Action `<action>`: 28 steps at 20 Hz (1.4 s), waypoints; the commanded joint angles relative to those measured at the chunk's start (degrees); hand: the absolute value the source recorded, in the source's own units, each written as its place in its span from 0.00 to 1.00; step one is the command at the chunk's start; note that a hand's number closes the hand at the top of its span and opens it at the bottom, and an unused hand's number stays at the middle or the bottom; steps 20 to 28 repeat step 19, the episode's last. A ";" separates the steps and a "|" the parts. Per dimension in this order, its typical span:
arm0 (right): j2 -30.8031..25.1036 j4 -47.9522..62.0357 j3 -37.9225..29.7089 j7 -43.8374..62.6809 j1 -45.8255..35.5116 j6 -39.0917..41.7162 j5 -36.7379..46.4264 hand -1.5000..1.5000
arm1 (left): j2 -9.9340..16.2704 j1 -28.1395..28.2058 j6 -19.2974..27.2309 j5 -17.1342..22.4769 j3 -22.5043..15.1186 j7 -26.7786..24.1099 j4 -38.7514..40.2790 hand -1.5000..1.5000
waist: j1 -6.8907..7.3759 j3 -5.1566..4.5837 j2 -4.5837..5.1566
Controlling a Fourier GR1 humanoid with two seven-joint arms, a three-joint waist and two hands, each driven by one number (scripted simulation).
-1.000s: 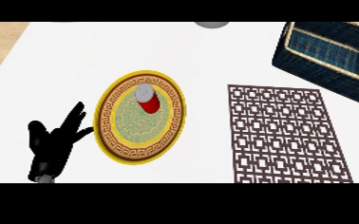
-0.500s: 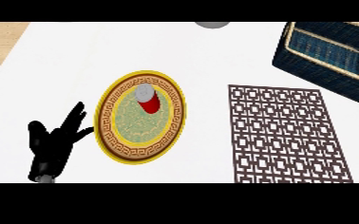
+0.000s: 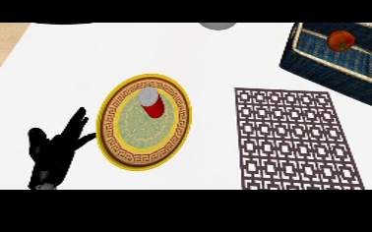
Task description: Pick the tomato from the placemat and place it in the basket
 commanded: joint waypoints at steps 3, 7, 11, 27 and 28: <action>-3.29 -0.86 -0.20 -3.38 0.82 2.83 -2.21 0.00 | -0.78 1.39 -0.22 -1.11 -1.14 3.14 5.16 0.50 | -0.65 -0.75 0.42; -1.90 -1.59 -1.54 -5.09 2.43 -3.46 -3.38 0.00 | -1.30 2.54 -0.12 -1.65 -2.05 3.96 3.58 0.50 | -0.05 -0.69 0.59; -5.59 -6.19 -4.36 -3.61 4.48 -1.41 -6.62 0.00 | 0.35 3.28 -1.24 -0.66 -0.45 5.00 2.28 0.50 | -1.07 -0.72 0.15; -9.76 -16.07 -7.90 2.12 10.89 2.82 -10.32 0.00 | -1.71 3.72 0.04 -0.79 0.14 4.28 3.84 0.50 | -2.49 -0.79 -0.20; -9.76 -16.07 -7.90 2.12 10.89 2.82 -10.32 0.00 | -1.71 3.72 0.04 -0.79 0.14 4.28 3.84 0.50 | -2.49 -0.79 -0.20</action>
